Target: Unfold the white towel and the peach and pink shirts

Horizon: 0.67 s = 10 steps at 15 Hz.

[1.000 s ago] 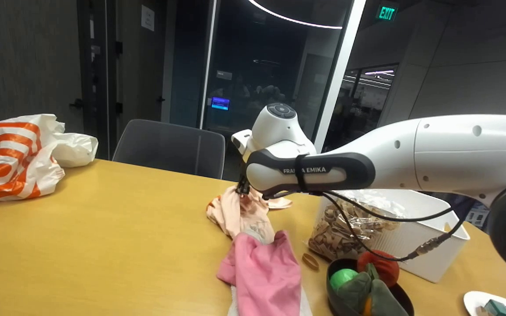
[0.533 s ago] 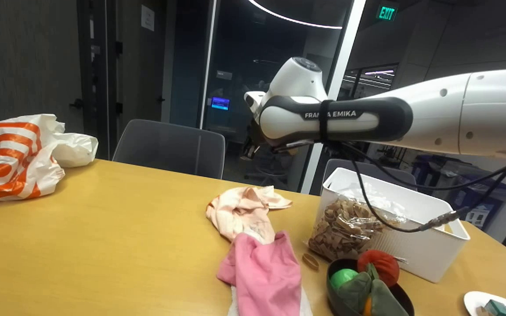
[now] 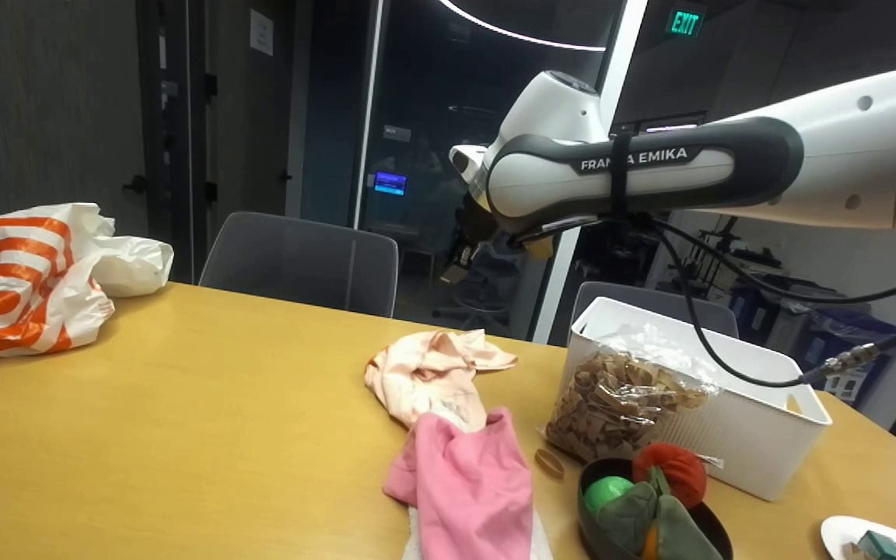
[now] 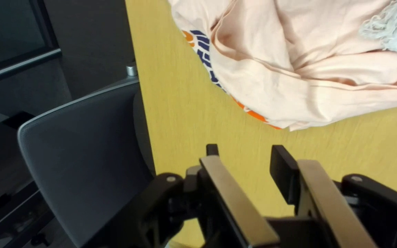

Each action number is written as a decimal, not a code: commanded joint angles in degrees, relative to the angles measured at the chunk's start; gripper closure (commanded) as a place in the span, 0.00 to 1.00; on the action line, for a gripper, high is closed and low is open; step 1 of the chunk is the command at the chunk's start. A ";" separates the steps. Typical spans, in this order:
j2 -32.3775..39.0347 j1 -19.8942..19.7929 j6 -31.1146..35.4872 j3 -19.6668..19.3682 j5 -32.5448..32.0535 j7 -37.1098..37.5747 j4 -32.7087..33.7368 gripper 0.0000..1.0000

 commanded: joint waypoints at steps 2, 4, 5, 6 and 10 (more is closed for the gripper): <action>1.43 -0.41 2.09 1.50 0.17 -3.31 -3.64 0.16; 3.28 0.14 1.92 1.31 -0.30 -4.26 -3.08 0.03; 4.38 0.26 1.78 1.44 -0.14 -5.03 -2.37 0.00; 5.37 0.51 1.63 1.37 -0.20 -5.54 -1.64 0.00; 9.79 2.61 -0.88 0.13 0.57 -9.46 3.01 0.00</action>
